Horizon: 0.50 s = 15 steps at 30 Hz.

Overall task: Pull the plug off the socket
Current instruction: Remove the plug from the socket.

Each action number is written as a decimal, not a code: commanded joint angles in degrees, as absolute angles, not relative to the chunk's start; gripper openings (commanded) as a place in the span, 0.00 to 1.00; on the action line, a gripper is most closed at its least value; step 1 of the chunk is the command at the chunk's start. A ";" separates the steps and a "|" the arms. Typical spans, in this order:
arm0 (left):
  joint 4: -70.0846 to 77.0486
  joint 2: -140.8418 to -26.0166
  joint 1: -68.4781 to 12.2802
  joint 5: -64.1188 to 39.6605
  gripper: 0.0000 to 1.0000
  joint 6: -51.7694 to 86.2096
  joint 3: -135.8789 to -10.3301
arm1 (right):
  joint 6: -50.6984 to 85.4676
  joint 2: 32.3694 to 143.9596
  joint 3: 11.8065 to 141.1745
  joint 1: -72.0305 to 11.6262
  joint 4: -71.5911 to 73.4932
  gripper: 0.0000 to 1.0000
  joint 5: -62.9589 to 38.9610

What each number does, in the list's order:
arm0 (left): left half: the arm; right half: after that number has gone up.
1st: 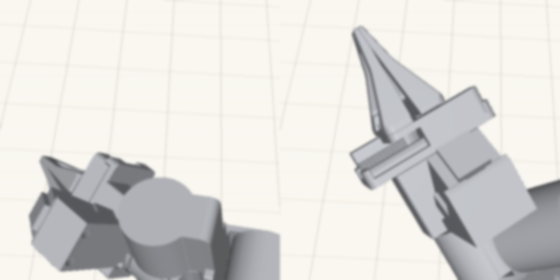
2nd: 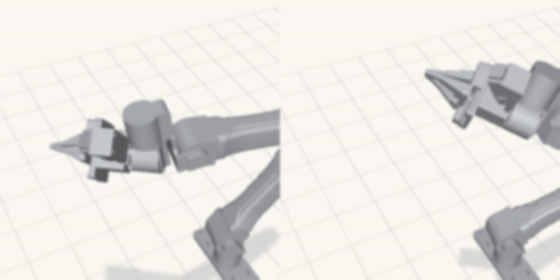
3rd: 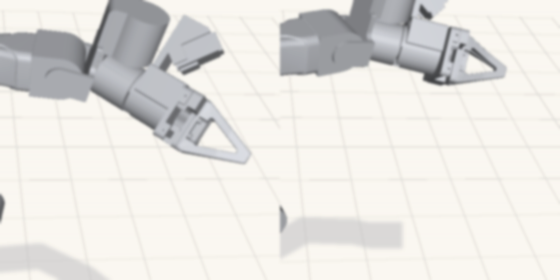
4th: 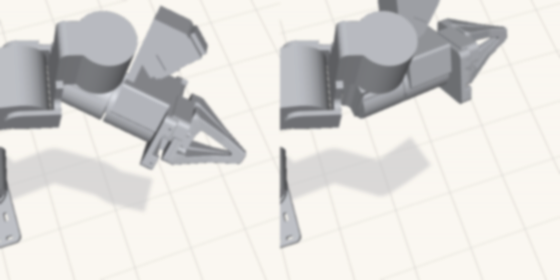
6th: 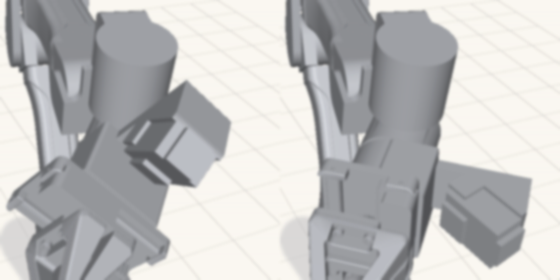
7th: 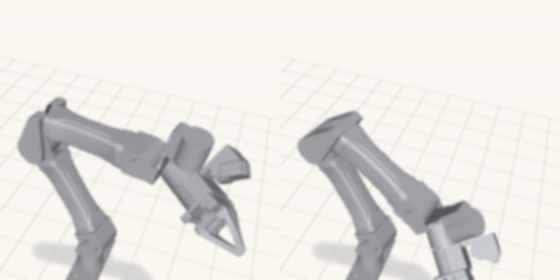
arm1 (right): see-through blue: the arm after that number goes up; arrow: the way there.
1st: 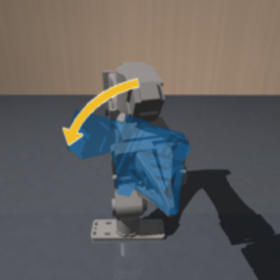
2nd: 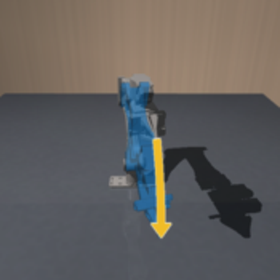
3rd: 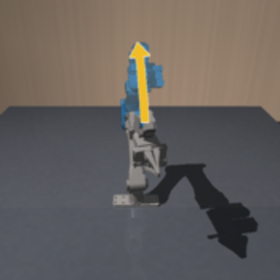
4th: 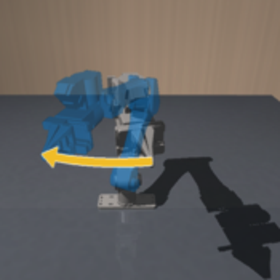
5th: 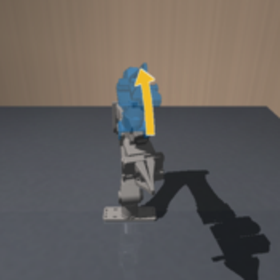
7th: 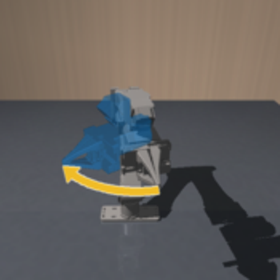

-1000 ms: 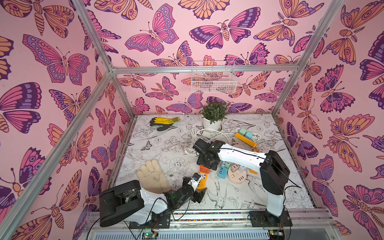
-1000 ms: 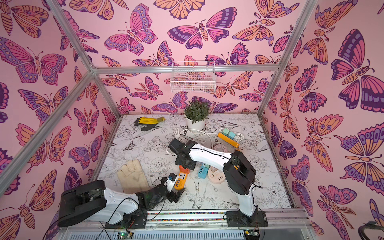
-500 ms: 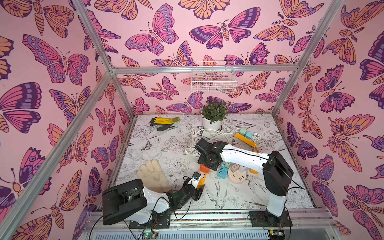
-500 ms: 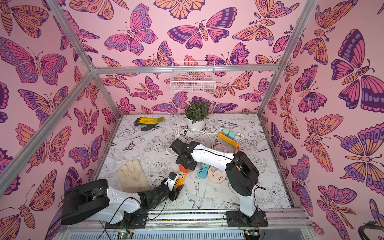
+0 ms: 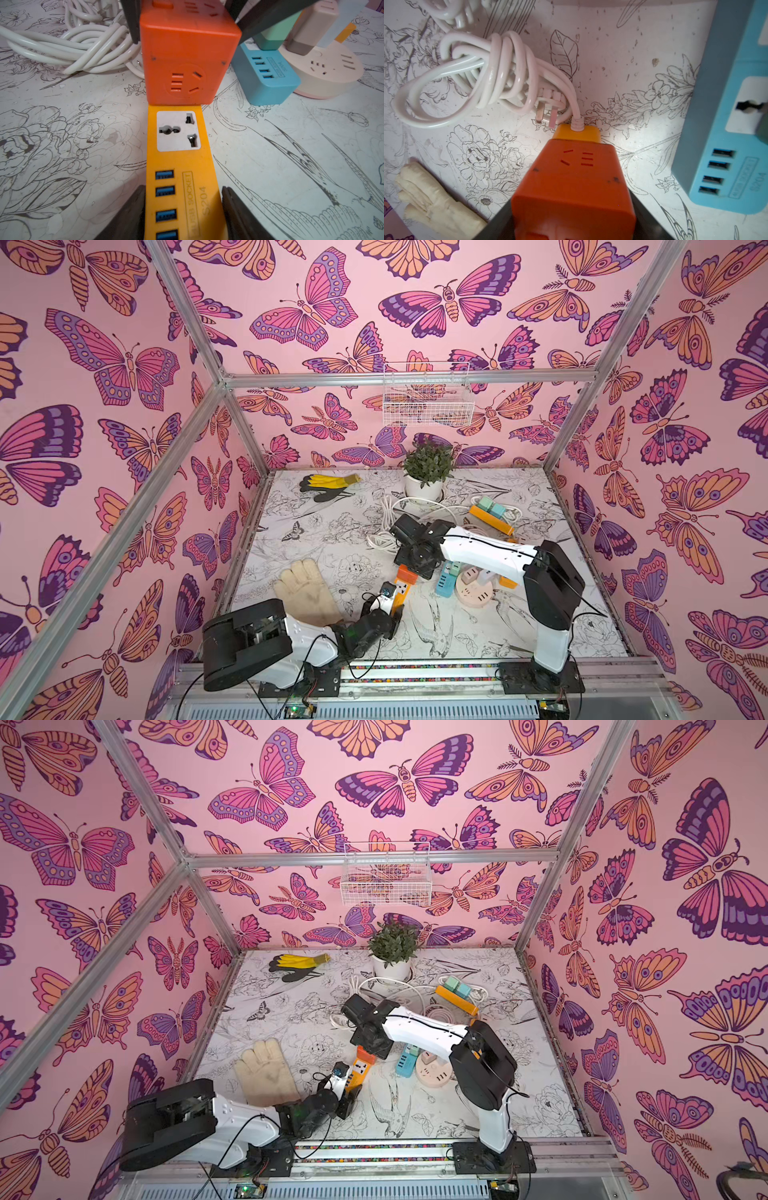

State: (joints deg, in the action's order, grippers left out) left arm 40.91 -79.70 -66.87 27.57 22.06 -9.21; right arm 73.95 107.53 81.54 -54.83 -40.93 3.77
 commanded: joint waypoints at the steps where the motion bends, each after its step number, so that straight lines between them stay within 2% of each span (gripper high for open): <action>1: 38.84 -81.75 -65.97 27.90 0.58 23.77 -8.50 | 73.62 106.34 76.30 -56.01 -40.36 0.56 3.01; 5: 39.18 -83.48 -65.14 26.53 0.58 23.81 -9.40 | 74.20 109.05 80.93 -58.02 -38.82 0.56 -0.10; 9: 39.17 -83.04 -64.78 26.15 0.58 24.21 -8.77 | 72.76 110.86 87.76 -55.61 -45.43 0.56 2.21; 15: 39.53 -82.66 -64.17 25.56 0.58 24.43 -8.20 | 72.45 107.82 83.10 -52.66 -45.73 0.56 2.32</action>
State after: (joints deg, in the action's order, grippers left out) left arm 43.31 -81.56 -64.99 26.96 22.96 -9.41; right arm 73.87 109.95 85.45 -53.60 -43.48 2.57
